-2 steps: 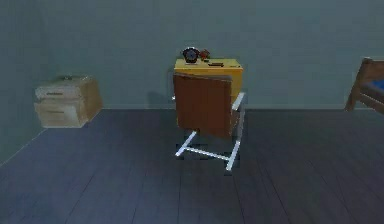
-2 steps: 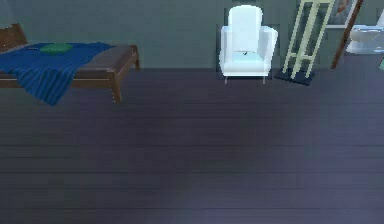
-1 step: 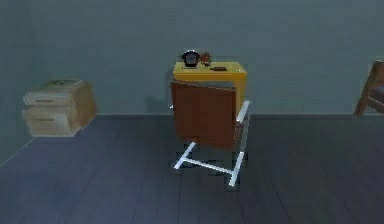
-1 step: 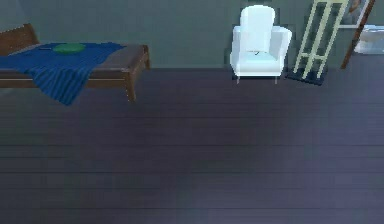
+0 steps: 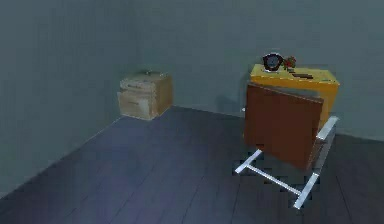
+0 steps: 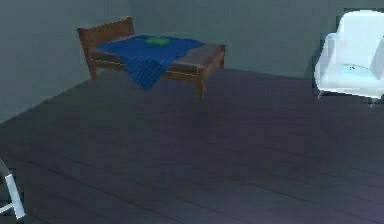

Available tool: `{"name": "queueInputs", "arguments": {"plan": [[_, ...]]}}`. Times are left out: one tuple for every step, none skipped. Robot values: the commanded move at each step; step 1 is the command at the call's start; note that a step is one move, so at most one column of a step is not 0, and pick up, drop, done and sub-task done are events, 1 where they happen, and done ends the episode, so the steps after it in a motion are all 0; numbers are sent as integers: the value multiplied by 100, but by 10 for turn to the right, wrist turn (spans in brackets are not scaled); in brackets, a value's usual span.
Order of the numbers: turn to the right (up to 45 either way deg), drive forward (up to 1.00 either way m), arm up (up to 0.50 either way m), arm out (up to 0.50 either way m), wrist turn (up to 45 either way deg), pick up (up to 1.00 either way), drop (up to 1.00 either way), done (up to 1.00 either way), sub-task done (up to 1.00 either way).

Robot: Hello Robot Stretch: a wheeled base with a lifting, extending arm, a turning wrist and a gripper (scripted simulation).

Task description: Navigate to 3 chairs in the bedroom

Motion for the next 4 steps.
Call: {"name": "queueInputs", "arguments": {"plan": [[0, 60, 0, 0, 0, 0, 0, 0, 0], [-450, 0, 0, 0, 0, 0, 0, 0, 0], [-330, 0, 0, 0, 0, 0, 0, 0, 0], [0, 100, 0, 0, 0, 0, 0, 0, 0]]}}
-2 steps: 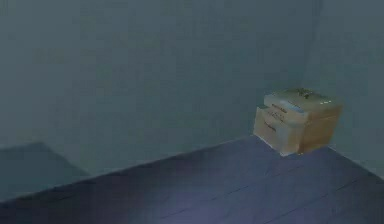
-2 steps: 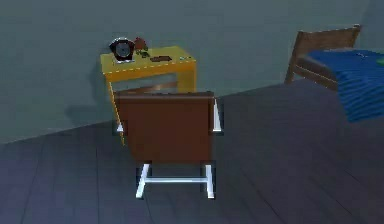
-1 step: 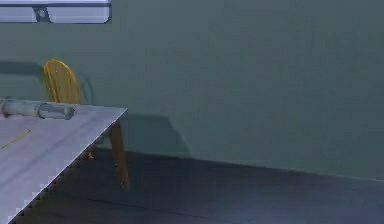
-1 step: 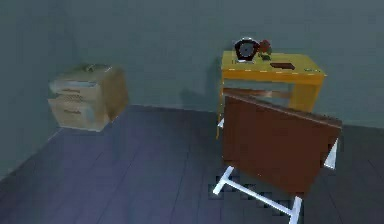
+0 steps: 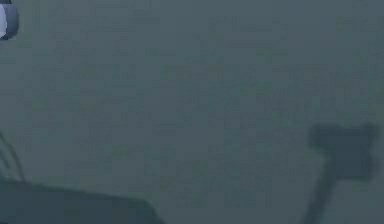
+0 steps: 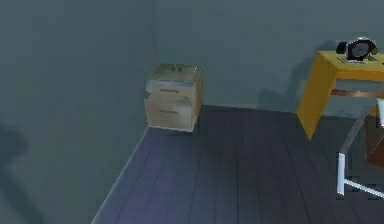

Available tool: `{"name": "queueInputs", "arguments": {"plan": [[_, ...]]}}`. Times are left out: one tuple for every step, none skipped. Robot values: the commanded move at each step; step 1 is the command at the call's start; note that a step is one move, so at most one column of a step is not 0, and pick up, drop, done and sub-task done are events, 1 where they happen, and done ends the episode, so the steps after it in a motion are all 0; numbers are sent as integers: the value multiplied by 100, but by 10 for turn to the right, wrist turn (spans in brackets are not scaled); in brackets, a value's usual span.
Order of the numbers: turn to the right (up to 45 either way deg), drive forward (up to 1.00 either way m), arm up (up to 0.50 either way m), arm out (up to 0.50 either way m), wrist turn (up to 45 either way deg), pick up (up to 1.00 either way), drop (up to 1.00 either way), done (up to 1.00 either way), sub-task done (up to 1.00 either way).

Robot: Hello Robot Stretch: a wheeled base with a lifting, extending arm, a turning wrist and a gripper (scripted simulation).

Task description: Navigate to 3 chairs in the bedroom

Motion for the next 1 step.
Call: {"name": "queueInputs", "arguments": {"plan": [[-90, 0, 0, 0, 0, 0, 0, 0, 0]]}}
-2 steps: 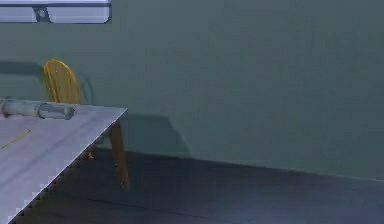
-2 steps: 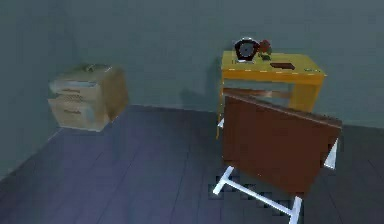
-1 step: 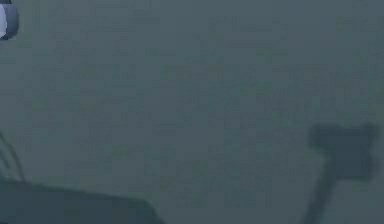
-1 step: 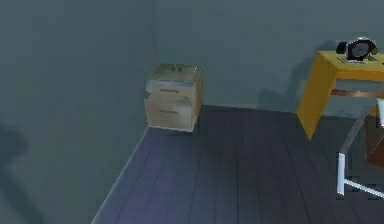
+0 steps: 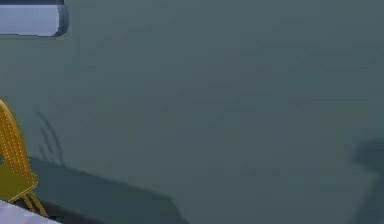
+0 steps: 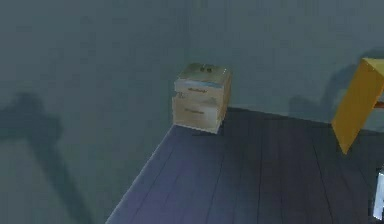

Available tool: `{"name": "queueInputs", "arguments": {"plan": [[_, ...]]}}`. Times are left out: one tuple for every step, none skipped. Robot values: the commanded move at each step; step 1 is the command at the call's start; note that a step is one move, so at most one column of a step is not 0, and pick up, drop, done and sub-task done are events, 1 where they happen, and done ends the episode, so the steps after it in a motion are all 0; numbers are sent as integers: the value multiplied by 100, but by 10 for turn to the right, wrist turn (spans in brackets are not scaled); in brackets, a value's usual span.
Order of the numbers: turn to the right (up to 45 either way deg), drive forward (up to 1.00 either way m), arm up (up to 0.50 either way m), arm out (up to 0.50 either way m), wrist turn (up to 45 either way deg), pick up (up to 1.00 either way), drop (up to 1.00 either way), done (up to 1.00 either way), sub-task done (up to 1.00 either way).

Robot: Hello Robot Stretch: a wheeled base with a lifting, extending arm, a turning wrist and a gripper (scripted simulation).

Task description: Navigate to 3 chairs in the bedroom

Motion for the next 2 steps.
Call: {"name": "queueInputs", "arguments": {"plan": [[0, 10, 0, 0, 0, 0, 0, 0, 0], [-450, 0, 0, 0, 0, 0, 0, 0, 0]]}}
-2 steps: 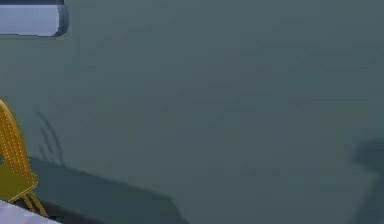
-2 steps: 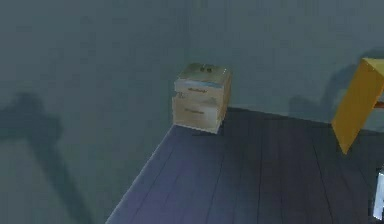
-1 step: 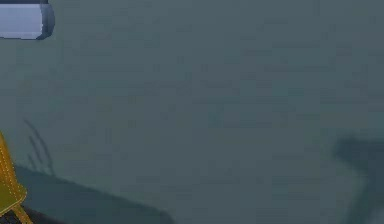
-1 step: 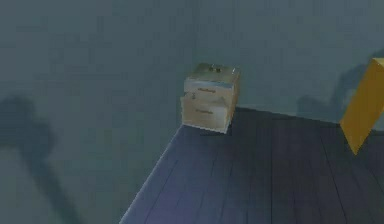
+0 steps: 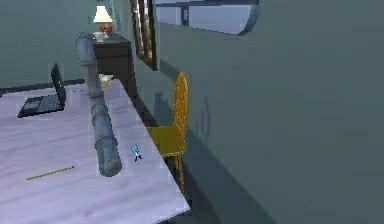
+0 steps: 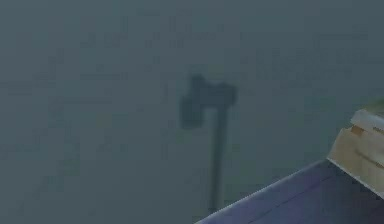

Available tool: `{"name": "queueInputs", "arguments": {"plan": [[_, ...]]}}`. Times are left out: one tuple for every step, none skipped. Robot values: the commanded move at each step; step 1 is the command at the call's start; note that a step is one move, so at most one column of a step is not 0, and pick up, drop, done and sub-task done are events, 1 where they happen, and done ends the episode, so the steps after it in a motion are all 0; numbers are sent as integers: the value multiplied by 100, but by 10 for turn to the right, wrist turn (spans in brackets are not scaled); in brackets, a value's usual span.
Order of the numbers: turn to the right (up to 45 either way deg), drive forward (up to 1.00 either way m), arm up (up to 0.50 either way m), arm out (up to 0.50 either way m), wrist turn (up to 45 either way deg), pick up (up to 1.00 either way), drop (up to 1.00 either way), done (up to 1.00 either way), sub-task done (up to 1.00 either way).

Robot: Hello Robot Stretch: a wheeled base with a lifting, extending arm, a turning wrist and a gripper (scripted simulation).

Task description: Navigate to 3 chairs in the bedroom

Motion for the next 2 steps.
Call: {"name": "queueInputs", "arguments": {"plan": [[-120, 0, 0, 0, 0, 0, 0, 0, 0], [0, 0, 0, 0, 0, 0, 0, 100, 0]]}}
